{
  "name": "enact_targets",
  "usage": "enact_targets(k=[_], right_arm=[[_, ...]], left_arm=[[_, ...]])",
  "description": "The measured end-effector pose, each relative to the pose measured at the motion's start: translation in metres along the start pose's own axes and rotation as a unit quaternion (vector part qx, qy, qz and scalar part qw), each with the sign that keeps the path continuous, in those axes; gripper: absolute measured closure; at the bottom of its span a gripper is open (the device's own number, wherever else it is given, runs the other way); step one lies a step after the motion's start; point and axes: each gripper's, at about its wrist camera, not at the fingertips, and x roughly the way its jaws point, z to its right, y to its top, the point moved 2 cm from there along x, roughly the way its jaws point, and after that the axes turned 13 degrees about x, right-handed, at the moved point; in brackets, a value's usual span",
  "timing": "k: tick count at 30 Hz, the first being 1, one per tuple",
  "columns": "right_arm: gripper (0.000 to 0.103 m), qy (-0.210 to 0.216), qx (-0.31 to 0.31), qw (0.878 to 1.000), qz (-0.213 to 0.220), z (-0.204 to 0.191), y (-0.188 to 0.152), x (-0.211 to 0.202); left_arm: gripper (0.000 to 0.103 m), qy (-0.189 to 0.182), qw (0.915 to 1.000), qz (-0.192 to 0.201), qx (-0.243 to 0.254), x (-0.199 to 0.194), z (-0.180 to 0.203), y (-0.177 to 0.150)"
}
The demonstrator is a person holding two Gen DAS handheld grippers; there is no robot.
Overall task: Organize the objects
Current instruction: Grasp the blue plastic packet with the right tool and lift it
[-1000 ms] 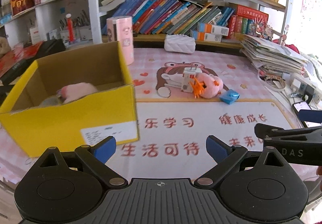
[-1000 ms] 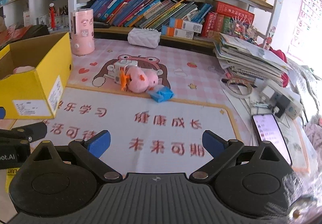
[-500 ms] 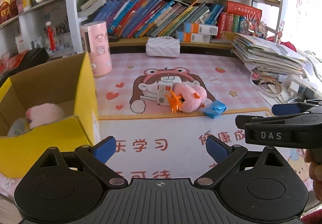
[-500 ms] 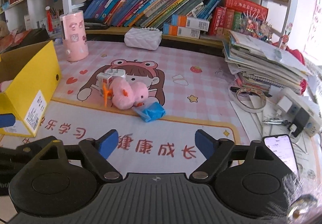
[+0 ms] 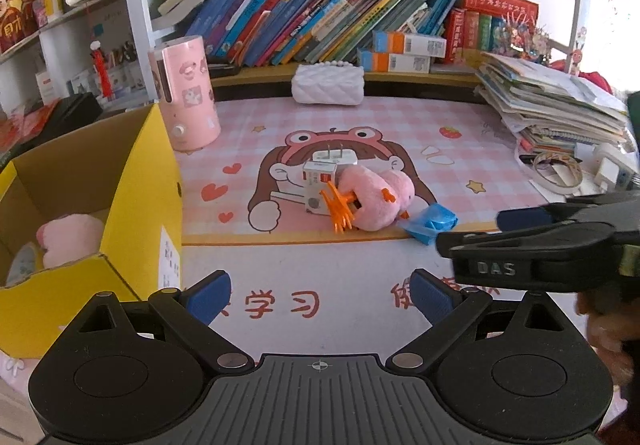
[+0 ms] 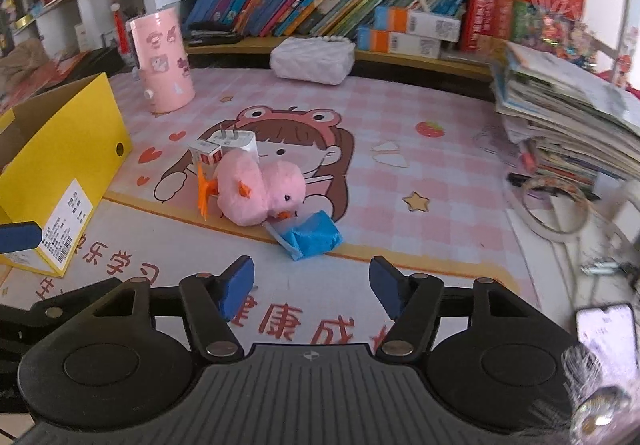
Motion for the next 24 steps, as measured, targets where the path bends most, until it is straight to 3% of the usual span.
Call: enact_targets(k=[9,13,15,24], right_arm=[[0.040,0.028,-0.046,0.998,-0.021,0.002,0.016,0.054],[0.053,0.029,-0.044,0.998,-0.038,0.006,0.018,0.069],[0.062,0.041,-0.037,0.998,-0.041,0.009,0.021,0.069],[0.064,0.030,0.028,0.999,-0.014,0.044,0.031,0.025]], left_arm=[[0.005,0.025,0.9996,-0.006,-0.012,0.007,0.002,0.005],[0.005,0.032,0.9993,-0.001,-0.016,0.011,0.000,0.012],[0.005,0.034,0.9992,0.001,-0.020,0.015,-0.002,0.017],[0.006,0.020,0.9989,0.009,-0.040,0.053,0.003,0.047]])
